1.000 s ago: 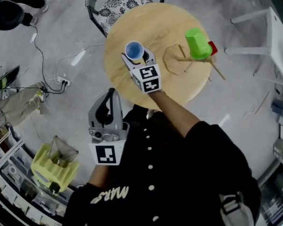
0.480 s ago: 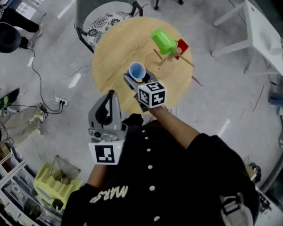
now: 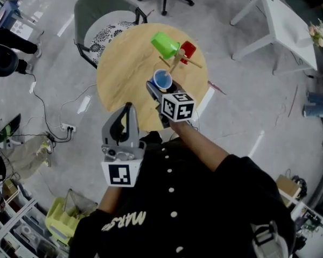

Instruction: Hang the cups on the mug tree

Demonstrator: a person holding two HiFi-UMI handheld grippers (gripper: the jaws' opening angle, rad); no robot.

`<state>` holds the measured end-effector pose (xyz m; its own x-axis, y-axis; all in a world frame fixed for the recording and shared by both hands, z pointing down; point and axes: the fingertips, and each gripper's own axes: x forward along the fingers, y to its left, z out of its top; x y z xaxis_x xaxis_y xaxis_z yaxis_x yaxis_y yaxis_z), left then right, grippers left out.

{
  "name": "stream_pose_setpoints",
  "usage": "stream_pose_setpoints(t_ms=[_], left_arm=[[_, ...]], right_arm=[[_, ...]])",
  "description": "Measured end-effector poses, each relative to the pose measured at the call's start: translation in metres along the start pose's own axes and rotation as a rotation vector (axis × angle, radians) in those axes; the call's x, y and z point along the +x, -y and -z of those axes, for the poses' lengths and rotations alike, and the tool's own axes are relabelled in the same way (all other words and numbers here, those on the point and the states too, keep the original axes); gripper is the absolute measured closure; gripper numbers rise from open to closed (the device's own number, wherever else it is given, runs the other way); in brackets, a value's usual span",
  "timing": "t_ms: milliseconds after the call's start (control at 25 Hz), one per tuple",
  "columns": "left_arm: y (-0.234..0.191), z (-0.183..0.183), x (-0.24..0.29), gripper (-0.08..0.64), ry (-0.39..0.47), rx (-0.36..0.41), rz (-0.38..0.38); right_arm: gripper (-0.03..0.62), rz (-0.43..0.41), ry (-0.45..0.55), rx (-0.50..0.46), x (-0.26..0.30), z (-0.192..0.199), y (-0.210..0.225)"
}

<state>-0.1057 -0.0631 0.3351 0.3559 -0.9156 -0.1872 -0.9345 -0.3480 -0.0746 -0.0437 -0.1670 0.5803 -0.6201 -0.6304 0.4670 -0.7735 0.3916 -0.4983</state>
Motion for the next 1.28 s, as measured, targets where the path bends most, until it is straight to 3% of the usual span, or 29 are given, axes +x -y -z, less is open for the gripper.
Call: stream_pose_setpoints(t_ms=[440,680,960,1280], left_arm=[[0.025,-0.012,0.003,0.566,0.02,-0.005,0.041],[0.03,-0.013,0.004,0.566,0.02,-0.001,0.052],[0.028,-0.011,0.006,0.566,0.011,-0.009,0.05],[0.023,-0.002,0.011,0.566,-0.005,-0.019,0.057]], right_arm=[[0.305,0.075,0.083,-0.038,-0.038,-0.029,0.005],[0.302,0.128,0.142,-0.238,-0.042,-0.053,0.003],[0.302,0.232,0.112,-0.534,-0.031,-0.054,0.008],[0.299,0.322,0.07,-0.685,-0.025,-0.035,0.032]])
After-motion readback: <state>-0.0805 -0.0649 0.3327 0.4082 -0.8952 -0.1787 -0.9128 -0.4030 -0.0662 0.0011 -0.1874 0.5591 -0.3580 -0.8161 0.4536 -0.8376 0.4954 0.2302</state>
